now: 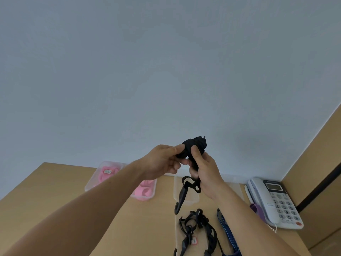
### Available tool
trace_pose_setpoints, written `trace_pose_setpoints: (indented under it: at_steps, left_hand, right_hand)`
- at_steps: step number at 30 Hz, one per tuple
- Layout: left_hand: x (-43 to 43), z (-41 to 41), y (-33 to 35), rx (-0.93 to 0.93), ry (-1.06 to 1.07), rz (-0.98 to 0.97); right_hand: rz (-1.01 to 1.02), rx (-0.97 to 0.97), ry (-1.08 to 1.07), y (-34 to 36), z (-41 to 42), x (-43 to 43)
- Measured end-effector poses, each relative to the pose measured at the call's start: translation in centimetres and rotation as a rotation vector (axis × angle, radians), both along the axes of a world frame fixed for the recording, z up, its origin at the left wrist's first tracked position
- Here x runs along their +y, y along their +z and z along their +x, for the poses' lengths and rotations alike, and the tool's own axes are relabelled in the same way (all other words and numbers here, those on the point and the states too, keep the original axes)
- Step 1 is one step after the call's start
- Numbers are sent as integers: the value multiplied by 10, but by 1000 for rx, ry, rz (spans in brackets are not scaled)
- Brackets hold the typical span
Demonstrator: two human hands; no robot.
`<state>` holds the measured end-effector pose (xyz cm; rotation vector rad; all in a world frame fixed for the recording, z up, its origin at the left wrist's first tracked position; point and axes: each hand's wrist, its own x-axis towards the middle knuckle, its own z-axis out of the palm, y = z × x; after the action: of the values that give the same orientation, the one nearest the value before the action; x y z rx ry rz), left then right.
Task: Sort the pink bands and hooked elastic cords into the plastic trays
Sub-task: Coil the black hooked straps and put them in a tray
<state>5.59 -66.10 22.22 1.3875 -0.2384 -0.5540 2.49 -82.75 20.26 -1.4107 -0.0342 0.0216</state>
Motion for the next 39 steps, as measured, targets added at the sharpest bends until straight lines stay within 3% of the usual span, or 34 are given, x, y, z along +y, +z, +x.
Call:
trace_pose_setpoints:
  at_steps: [3,6,12,18,24,26,30,32,35,39]
  left_hand:
    - [2,0,-1,-1,35,-44]
    - [0,0,-2,-106,141,52]
    - [-11,-2,-7,-569,438,498]
    - [-6,2,-14,-1068,451,698]
    - [-6,3,-31,-1584,446,807]
    - [0,3,-33,-1406,356,659]
    - [7,-2,-23,-559,238,351]
    - [7,-1,-15,-297,152,232]
    - [9,-1,-12,-302,55,235]
    - [12,3,-18,-304,120,205]
  right_hand:
    - [-116,10,18,2,0,-5]
    - [-180,46,25,3,1,-5]
    - [-104,158,-82,3,3,12]
    - [234,219,-47,9,4,18]
    - [35,223,-19,3,6,17]
    - [62,222,-22,0,6,11]
    - [132,122,77,-1,8,1]
    - [56,47,131,-1,6,4]
    - [-44,46,146,0,3,3]
    - [-162,94,144,-5,2,-2]
